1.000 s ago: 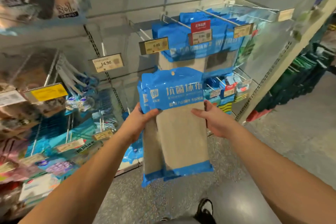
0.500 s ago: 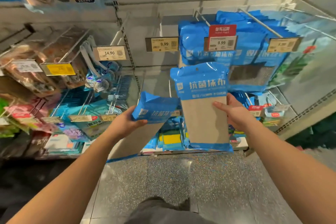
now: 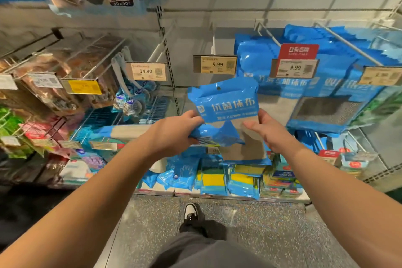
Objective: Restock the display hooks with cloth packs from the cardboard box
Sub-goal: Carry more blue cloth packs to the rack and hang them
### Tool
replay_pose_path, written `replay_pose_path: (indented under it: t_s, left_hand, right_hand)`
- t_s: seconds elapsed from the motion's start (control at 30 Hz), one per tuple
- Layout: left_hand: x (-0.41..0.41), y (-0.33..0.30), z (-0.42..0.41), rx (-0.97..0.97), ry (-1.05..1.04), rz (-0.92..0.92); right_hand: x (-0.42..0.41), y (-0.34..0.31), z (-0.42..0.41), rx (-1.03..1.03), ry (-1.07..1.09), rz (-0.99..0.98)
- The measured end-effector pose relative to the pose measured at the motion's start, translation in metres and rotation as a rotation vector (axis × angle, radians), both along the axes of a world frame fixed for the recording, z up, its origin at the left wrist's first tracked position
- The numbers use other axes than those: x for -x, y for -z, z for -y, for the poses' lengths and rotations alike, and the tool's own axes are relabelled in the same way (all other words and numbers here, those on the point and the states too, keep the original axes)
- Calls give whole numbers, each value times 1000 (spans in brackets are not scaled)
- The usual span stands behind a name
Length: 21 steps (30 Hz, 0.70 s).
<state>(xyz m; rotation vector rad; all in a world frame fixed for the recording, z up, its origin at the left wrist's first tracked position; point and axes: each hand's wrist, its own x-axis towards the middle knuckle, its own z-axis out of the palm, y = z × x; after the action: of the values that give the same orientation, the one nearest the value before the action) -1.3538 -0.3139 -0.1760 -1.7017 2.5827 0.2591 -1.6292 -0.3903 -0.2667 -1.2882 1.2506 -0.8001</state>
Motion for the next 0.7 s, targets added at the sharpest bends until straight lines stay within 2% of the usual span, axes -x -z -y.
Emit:
replay_pose_path:
  t_s: [0.3,0.7]
  left_hand:
    - [13,-30,50,74,-3,111]
    - [-2,-44,48,116,-15,40]
  right_hand:
    - [-26,14,33,-28,72,133]
    - [-26,3,26,-24,71,266]
